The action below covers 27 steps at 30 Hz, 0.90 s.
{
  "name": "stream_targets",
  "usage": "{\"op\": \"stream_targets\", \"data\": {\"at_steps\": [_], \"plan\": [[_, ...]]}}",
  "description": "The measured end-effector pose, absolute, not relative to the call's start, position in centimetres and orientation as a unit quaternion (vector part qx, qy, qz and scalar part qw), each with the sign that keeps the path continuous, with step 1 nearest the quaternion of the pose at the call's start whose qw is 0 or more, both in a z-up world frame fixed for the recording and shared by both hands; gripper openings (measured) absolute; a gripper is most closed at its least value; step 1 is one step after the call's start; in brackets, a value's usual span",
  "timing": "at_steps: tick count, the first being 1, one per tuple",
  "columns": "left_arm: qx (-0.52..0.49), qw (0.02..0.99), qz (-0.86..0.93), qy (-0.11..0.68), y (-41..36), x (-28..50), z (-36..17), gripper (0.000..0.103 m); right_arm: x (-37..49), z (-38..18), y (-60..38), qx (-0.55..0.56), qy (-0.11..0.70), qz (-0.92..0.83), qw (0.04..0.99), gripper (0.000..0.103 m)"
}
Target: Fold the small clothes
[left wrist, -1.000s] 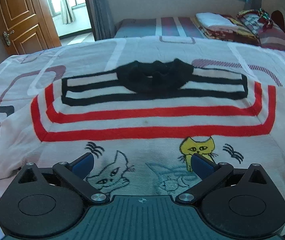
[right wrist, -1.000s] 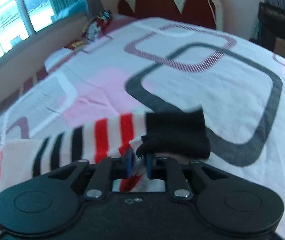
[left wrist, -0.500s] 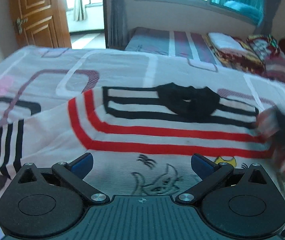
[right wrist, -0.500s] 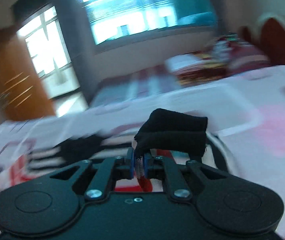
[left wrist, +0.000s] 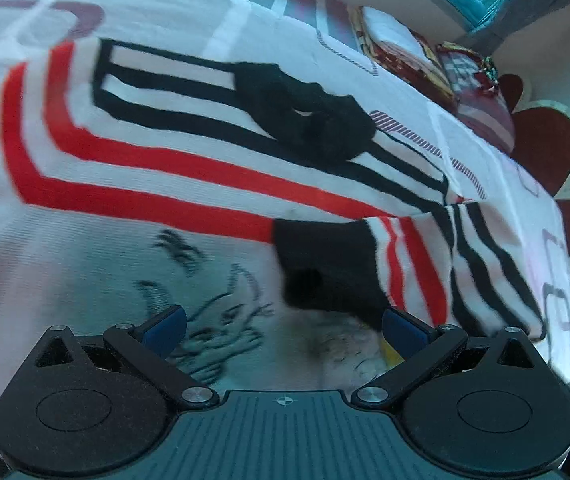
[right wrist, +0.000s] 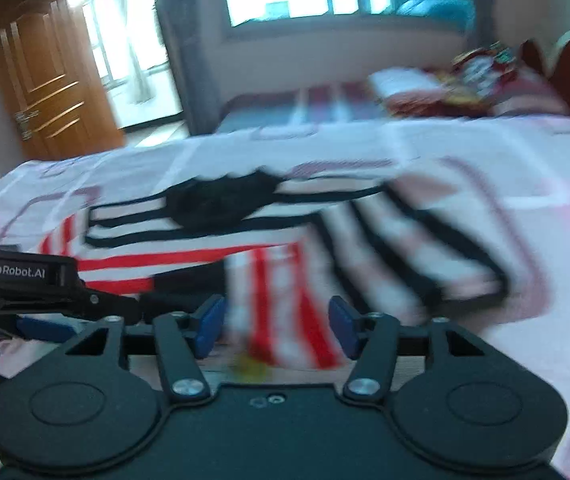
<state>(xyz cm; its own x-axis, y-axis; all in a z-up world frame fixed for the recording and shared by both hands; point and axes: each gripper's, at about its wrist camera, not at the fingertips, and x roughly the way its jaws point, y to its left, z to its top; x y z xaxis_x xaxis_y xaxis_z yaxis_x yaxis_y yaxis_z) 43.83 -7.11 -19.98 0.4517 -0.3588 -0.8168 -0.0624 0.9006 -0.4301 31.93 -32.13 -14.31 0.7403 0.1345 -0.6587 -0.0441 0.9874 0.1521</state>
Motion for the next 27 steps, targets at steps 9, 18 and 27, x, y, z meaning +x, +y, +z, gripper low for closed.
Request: {"op": "stream_targets", "data": {"at_steps": [9, 18, 27], "plan": [[-0.311, 0.802, -0.124, 0.495, -9.7, 45.0, -21.5, 0.103, 29.7, -16.3, -36.7, 0.104, 0.365, -0.014, 0.925, 0.063], [-0.35, 0.791, -0.12, 0.488, -10.0, 46.3, -22.7, 0.021, 28.4, -16.9, -39.2, 0.123, 0.361, -0.038, 0.924, 0.063], [-0.321, 0.852, -0.089, 0.405, -7.5, 44.8, -18.1, 0.007, 28.7, -17.3, -39.5, 0.085, 0.358, -0.067, 0.927, 0.062]]}}
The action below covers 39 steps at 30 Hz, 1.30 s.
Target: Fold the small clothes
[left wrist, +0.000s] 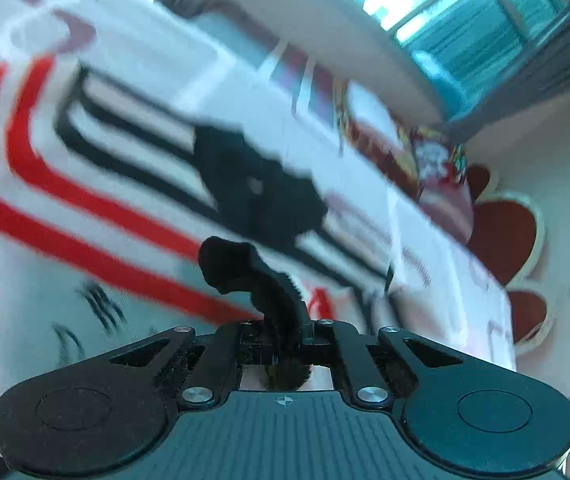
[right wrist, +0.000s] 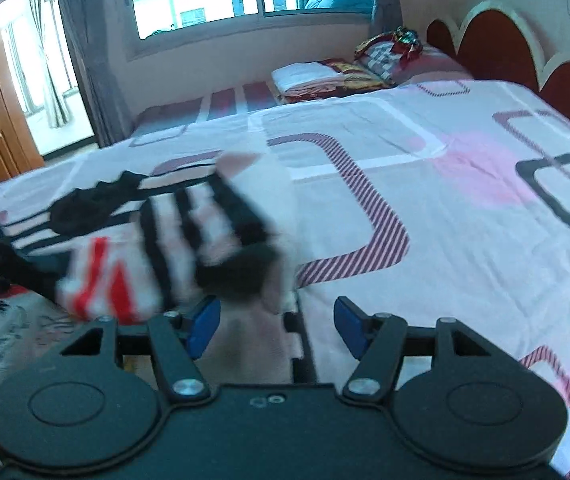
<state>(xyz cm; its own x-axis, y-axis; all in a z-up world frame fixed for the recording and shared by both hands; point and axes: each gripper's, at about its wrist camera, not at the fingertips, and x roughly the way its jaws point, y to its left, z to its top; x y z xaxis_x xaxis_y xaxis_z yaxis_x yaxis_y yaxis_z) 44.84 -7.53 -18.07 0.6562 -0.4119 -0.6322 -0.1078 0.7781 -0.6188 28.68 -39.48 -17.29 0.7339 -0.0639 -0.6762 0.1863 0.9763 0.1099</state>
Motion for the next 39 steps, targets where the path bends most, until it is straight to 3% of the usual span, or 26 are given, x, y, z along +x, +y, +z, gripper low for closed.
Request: {"op": "stream_targets", "data": {"at_steps": [3, 7, 15, 21, 28, 29, 31, 32, 33, 39], "plan": [[-0.317, 0.862, -0.079, 0.387, -4.9, 44.8, -16.6, 0.007, 29.6, -18.1, -39.2, 0.071, 0.374, -0.072, 0.922, 0.055], [-0.296, 0.867, -0.045, 0.398, -2.4, 44.9, -17.6, 0.007, 31.2, -19.2, -38.1, 0.052, 0.389, -0.058, 0.918, 0.028], [-0.31, 0.846, -0.013, 0.433, -1.3, 43.9, -21.5, 0.007, 30.9, -19.6, -40.0, 0.089, 0.379, -0.078, 0.918, 0.015], [-0.287, 0.856, -0.003, 0.43, -0.3, 42.5, -21.3, 0.007, 30.5, -19.3, -39.7, 0.096, 0.398, -0.055, 0.911, 0.017], [-0.225, 0.877, 0.026, 0.424, -0.4, 41.3, -20.3, 0.007, 29.9, -16.7, -41.1, 0.131, 0.358, -0.044, 0.923, 0.041], [-0.222, 0.881, 0.036, 0.416, -0.2, 41.0, -19.8, 0.01, 30.8, -16.8, -41.1, 0.131, 0.359, -0.041, 0.923, 0.042], [-0.215, 0.89, 0.063, 0.397, 0.5, 40.3, -18.7, 0.033, 32.9, -17.2, -41.0, 0.132, 0.364, -0.033, 0.921, 0.04], [-0.211, 0.896, 0.075, 0.384, 0.9, 39.8, -18.1, 0.061, 33.8, -17.5, -41.0, 0.135, 0.366, -0.031, 0.92, 0.04], [-0.21, 0.901, 0.08, 0.37, 1.4, 39.5, -17.6, 0.074, 34.8, -17.7, -41.0, 0.139, 0.368, -0.032, 0.919, 0.04], [-0.192, 0.903, 0.037, 0.383, -0.1, 41.3, -17.6, 0.074, 39.8, -19.1, -40.9, 0.141, 0.376, -0.02, 0.915, 0.048]]}}
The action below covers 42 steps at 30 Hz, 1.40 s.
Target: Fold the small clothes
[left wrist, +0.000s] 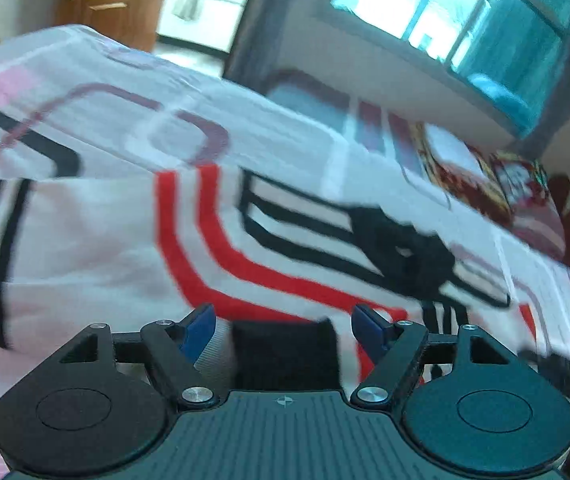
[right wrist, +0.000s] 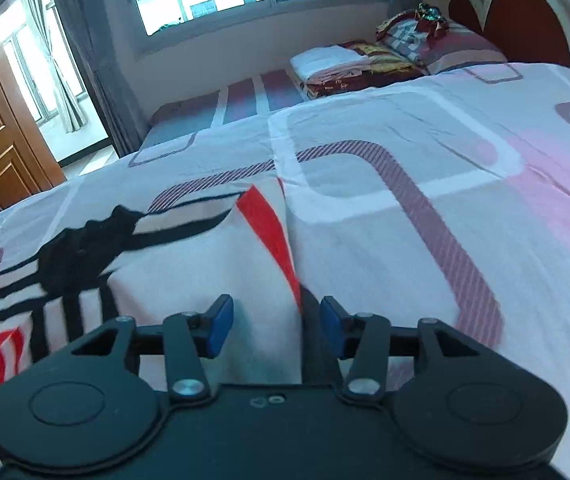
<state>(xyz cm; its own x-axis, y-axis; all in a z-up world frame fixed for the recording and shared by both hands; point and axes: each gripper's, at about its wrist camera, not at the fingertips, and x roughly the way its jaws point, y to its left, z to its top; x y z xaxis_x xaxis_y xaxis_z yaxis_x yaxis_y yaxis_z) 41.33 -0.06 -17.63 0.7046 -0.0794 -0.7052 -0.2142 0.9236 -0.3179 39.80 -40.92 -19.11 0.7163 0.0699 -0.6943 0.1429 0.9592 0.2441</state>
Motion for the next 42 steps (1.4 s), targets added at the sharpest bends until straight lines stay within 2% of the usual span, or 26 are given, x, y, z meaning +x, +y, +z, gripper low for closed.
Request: {"op": "stream_targets", "data": {"at_steps": [2, 5, 9, 13, 18, 21, 23, 26, 28, 30, 31, 32, 33, 42], "plan": [[-0.176, 0.902, 0.028, 0.393, -1.3, 42.0, -18.6, 0.074, 41.4, -19.4, -41.3, 0.167, 0.379, -0.017, 0.91, 0.045], [-0.156, 0.894, 0.037, 0.418, -2.3, 43.1, -20.6, 0.074, 43.0, -19.8, -41.3, 0.166, 0.383, -0.016, 0.909, 0.035], [-0.107, 0.9, 0.058, 0.419, -3.3, 43.5, -20.9, 0.074, 43.0, -19.8, -40.9, 0.1, 0.376, -0.052, 0.92, 0.014], [-0.146, 0.897, 0.057, 0.412, -2.9, 42.7, -19.3, 0.074, 42.8, -19.5, -41.5, 0.107, 0.374, -0.057, 0.92, 0.016], [-0.138, 0.904, 0.028, 0.405, -4.4, 42.6, -18.8, 0.074, 41.2, -17.7, -40.2, 0.093, 0.332, -0.04, 0.938, 0.023], [-0.129, 0.893, 0.032, 0.431, -4.6, 43.7, -20.4, 0.074, 42.3, -18.2, -39.1, 0.076, 0.346, -0.025, 0.935, 0.02], [-0.118, 0.898, 0.038, 0.422, -4.6, 43.8, -20.3, 0.074, 43.3, -19.5, -39.1, 0.061, 0.373, -0.032, 0.925, 0.019], [-0.145, 0.891, 0.038, 0.428, -3.9, 43.2, -19.4, 0.074, 43.5, -19.2, -39.1, 0.052, 0.372, -0.037, 0.926, 0.019], [-0.171, 0.887, 0.037, 0.427, -2.9, 42.2, -18.9, 0.074, 42.4, -18.2, -38.5, 0.052, 0.367, -0.027, 0.928, 0.027], [-0.192, 0.878, 0.043, 0.436, -1.5, 41.0, -18.7, 0.074, 40.6, -17.2, -37.3, 0.057, 0.358, 0.005, 0.932, 0.029], [-0.202, 0.873, 0.05, 0.442, -0.8, 40.5, -18.8, 0.077, 39.7, -16.8, -36.5, 0.055, 0.357, 0.021, 0.932, 0.03], [-0.209, 0.866, 0.061, 0.449, -0.1, 40.0, -18.9, 0.094, 38.9, -16.5, -35.5, 0.053, 0.356, 0.041, 0.932, 0.03], [-0.215, 0.861, 0.077, 0.454, 0.8, 39.2, -18.9, 0.103, 38.0, -16.2, -34.4, 0.054, 0.357, 0.063, 0.93, 0.03], [-0.256, 0.855, 0.182, 0.412, 10.9, 30.5, -18.2, 0.103, 34.0, -14.8, -23.9, 0.056, 0.362, 0.2, 0.909, 0.03]]}}
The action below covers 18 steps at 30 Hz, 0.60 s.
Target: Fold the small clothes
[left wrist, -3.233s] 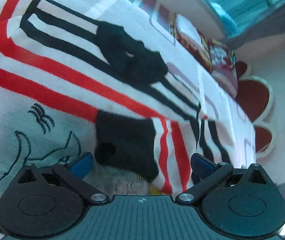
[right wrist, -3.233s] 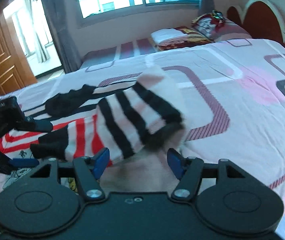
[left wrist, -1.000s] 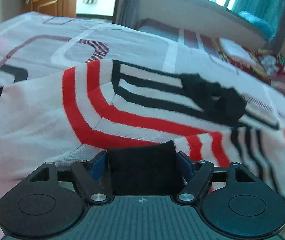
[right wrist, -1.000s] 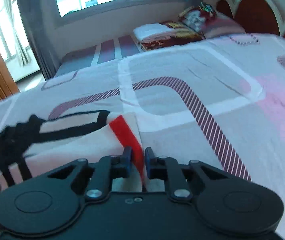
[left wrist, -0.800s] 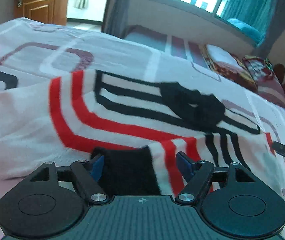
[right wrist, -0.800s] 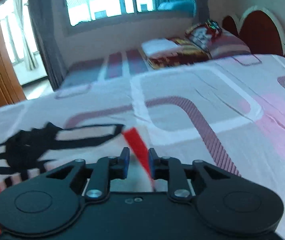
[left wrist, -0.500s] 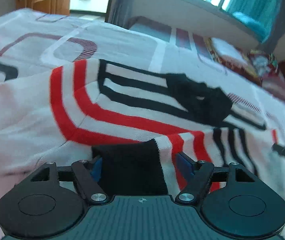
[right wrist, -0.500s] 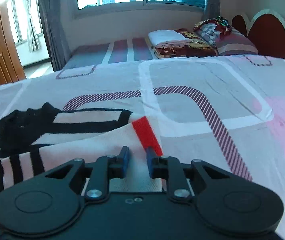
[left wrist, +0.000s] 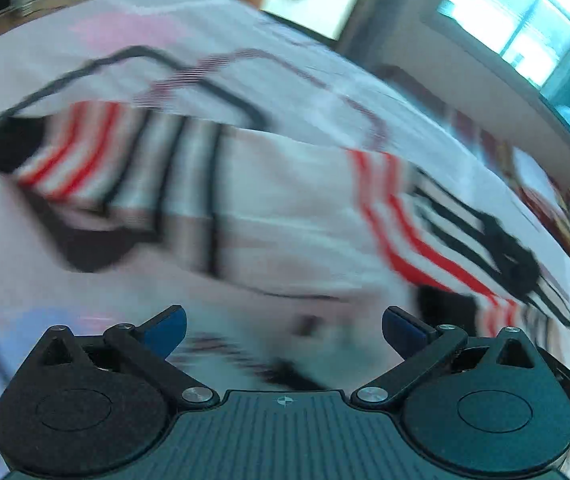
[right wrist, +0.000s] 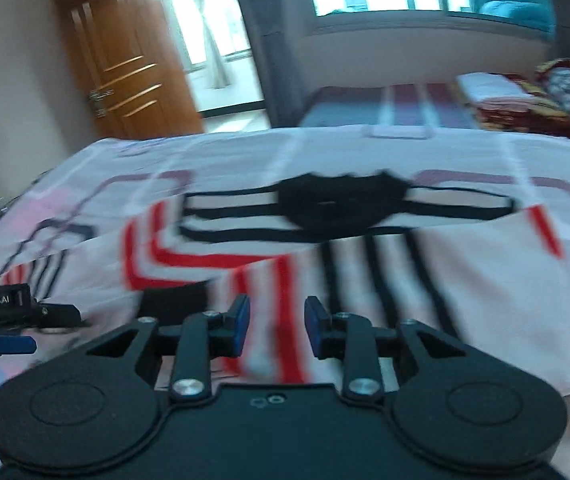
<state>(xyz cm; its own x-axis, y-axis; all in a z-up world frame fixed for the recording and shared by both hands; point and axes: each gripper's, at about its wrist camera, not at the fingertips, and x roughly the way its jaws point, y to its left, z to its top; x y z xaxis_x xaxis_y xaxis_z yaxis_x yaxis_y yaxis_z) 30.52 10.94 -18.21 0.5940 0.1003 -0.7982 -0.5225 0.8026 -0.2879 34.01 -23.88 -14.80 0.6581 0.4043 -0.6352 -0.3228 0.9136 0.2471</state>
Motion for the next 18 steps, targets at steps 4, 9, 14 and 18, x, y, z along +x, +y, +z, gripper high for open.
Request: {"op": "stream_targets", "data": {"at_steps": [4, 9, 14, 18], "plan": [[-0.313, 0.831, 0.223, 0.403, 17.1, 27.6, -19.9, 0.103, 33.5, -14.7, -20.4, 0.052, 0.366, 0.218, 0.903, 0.03], [-0.38, 0.812, 0.24, 0.372, 23.5, 26.1, -21.7, 0.103, 32.9, -15.3, -16.7, 0.049, 0.373, 0.218, 0.9, 0.032], [-0.422, 0.81, 0.238, 0.331, 27.1, 27.0, -22.1, 0.097, 33.1, -16.3, -13.3, 0.045, 0.386, 0.214, 0.896, 0.032], [-0.45, 0.802, 0.246, 0.305, 29.8, 28.0, -22.6, 0.05, 33.3, -16.4, -11.6, 0.039, 0.387, 0.207, 0.898, 0.032]]}}
